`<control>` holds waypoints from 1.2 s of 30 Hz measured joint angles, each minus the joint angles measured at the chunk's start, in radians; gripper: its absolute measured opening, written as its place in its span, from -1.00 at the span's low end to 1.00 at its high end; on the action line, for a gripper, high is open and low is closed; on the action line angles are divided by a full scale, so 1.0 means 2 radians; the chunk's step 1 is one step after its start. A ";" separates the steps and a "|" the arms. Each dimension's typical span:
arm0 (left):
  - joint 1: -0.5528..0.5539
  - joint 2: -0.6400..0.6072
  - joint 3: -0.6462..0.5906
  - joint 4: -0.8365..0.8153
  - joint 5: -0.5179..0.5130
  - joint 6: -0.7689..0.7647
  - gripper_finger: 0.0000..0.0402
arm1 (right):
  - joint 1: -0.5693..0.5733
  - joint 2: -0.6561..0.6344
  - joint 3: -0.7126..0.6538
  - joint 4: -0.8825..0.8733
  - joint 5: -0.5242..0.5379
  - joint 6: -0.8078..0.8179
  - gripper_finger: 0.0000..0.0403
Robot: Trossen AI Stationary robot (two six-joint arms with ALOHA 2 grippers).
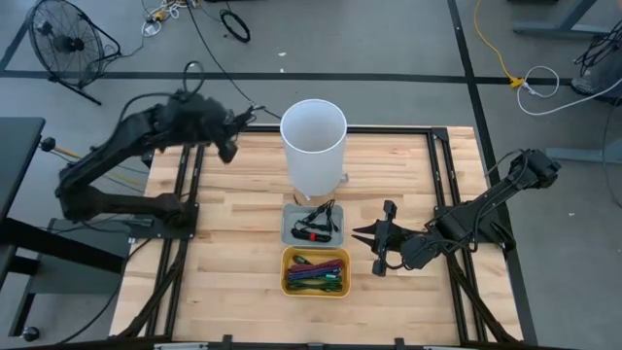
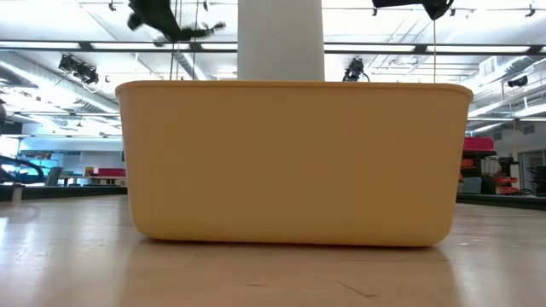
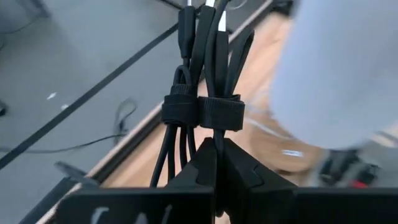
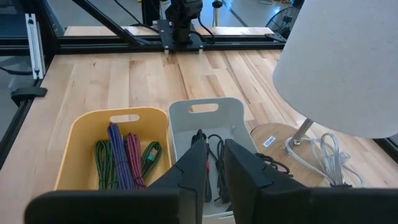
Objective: Pick & Place USB Port
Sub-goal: Put the black charger cable into the gray bin
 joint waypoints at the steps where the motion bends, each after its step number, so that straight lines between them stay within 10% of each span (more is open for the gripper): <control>1: -0.014 -0.011 0.000 -0.005 -0.002 -0.010 -0.96 | 0.000 0.000 0.000 0.000 0.000 0.001 -0.71; 13: -0.278 -0.079 -0.050 0.076 -0.020 -0.126 -0.96 | 0.000 0.000 0.000 0.000 0.000 0.015 -0.71; 23: -0.487 0.004 -0.146 0.263 -0.175 -0.132 -0.96 | 0.000 0.000 0.000 0.003 -0.068 0.040 -0.71; 29: -0.521 0.107 -0.146 0.278 -0.286 -0.142 -0.96 | 0.000 0.000 0.000 0.006 -0.074 0.040 -0.71; 36: -0.490 0.219 -0.146 0.346 -0.279 -0.095 -0.96 | 0.000 0.000 0.000 0.016 -0.074 0.059 -0.71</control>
